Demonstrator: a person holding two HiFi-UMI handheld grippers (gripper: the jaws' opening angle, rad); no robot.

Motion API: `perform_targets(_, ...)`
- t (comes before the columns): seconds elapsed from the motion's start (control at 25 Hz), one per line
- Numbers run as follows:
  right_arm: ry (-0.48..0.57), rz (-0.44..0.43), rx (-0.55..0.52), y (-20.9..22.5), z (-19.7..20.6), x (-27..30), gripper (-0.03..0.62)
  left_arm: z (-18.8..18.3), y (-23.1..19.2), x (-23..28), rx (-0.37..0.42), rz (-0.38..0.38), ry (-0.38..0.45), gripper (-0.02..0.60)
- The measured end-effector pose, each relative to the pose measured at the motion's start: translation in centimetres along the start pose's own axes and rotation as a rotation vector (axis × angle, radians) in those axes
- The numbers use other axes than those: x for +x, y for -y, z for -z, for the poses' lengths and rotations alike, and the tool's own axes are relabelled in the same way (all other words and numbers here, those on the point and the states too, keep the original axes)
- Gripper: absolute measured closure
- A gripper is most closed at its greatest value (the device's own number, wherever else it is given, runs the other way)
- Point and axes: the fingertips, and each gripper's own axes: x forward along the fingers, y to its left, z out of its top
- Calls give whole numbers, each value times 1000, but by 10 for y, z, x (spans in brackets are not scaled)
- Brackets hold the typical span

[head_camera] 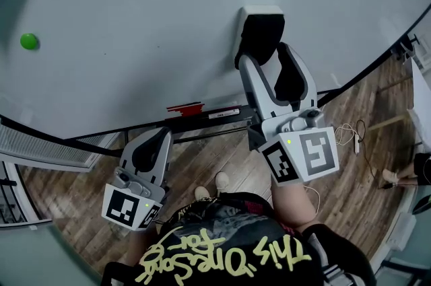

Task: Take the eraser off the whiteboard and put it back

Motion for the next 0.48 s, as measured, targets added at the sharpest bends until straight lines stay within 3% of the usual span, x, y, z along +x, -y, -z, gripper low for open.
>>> perform_targets(0.48, -17, 5, 99, 11, 13, -20, 330, -1, 3, 4, 2, 9, 4, 571)
